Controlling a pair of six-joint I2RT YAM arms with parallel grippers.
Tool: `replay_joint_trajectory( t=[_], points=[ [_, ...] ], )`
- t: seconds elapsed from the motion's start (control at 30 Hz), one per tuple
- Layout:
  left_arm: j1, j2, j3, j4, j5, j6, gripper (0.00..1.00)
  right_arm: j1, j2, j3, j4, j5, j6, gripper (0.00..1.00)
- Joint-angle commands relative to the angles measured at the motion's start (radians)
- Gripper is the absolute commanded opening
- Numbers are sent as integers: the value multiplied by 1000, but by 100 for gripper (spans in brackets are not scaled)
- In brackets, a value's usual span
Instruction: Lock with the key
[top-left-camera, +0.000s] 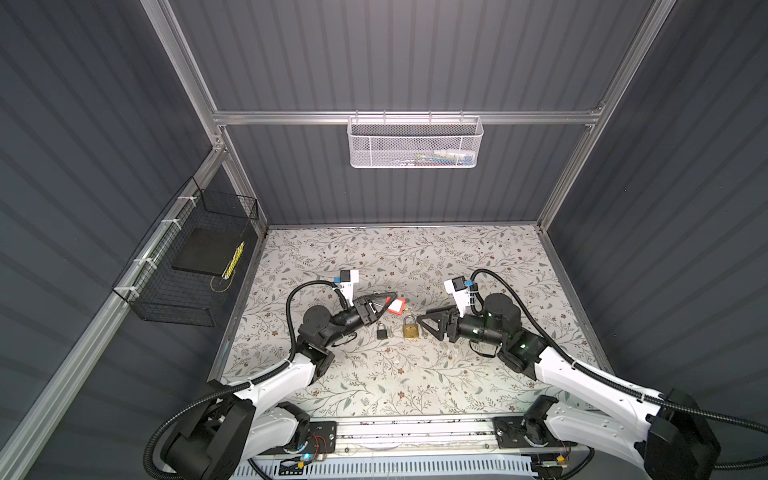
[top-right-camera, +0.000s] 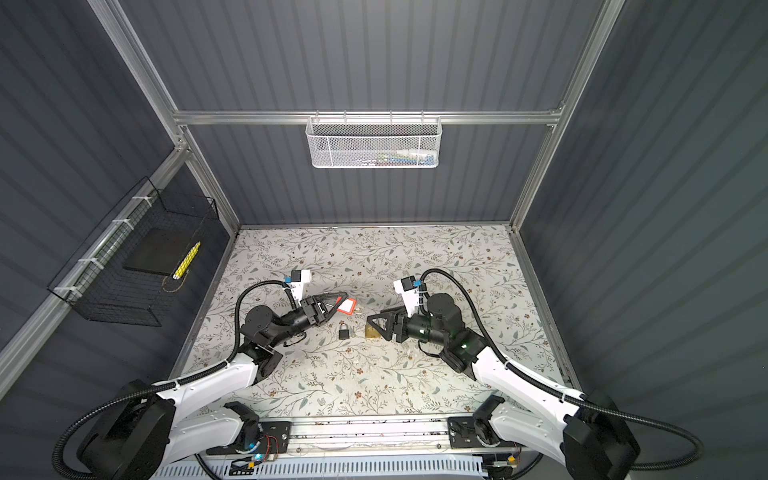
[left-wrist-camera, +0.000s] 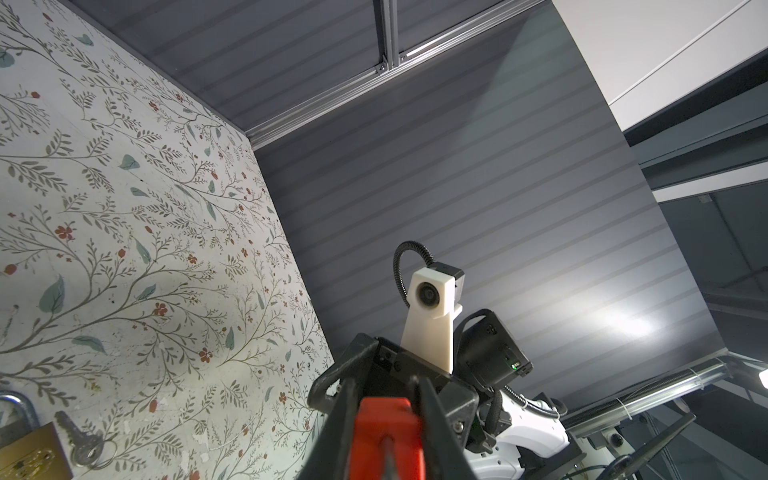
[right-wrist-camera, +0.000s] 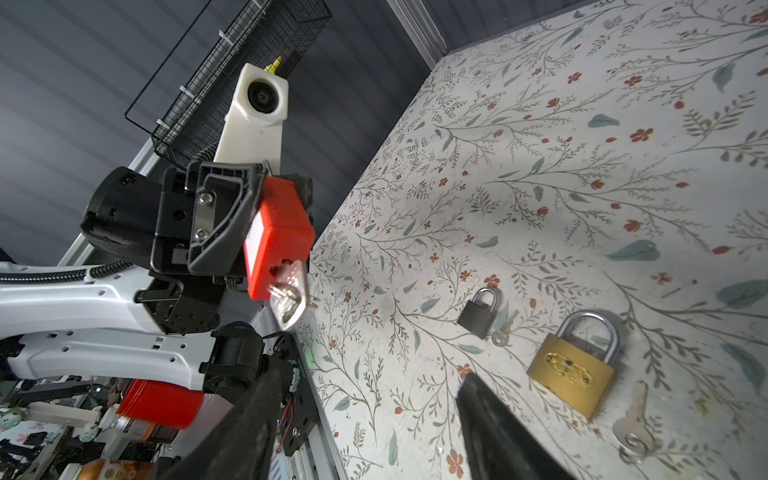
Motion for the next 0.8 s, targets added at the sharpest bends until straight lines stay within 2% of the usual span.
replay_joint_trajectory(
  t=[0.0, 0.27, 0.5, 0.77],
  points=[
    [-3, 1, 14, 57, 2, -10, 0, 1, 28, 56, 47, -34, 3, 70],
    [-3, -3, 10, 57, 2, -11, 0, 4, 110, 89, 47, -47, -13, 70],
    [-3, 3, 11, 63, 3, -15, 0, 7, 143, 105, -5, 7, -48, 70],
    [-3, 0, 13, 59, 3, -11, 0, 16, 111, 102, -80, 56, -92, 70]
  ],
)
